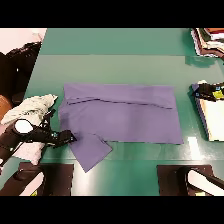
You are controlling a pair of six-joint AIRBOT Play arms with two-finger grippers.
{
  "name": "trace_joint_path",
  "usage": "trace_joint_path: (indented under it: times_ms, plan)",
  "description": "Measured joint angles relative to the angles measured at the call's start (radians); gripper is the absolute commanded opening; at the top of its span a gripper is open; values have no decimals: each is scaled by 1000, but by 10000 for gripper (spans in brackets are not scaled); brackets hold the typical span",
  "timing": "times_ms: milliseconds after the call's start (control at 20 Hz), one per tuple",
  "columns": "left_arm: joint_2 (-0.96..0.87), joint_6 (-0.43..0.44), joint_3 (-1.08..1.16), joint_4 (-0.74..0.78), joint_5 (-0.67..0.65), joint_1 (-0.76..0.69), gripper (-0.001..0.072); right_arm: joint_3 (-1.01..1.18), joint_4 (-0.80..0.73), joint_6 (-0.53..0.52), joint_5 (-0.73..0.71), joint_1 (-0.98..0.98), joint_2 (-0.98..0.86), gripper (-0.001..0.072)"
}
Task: Fold the shirts.
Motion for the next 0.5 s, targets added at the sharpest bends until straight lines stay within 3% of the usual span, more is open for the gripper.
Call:
trace_joint_path:
  times_ms: [100, 400, 500]
  plan:
    - [0, 12, 0, -4, 2, 0, 25, -2, -4, -1, 30, -1, 1, 336]
    - [0, 65, -1, -12, -26, 0, 26, -188, -10, -8, 68, -80, 92, 337]
    - [0, 84, -1, -21, -31, 0, 26, -297, -11, -15, 73, -156, 141, 413]
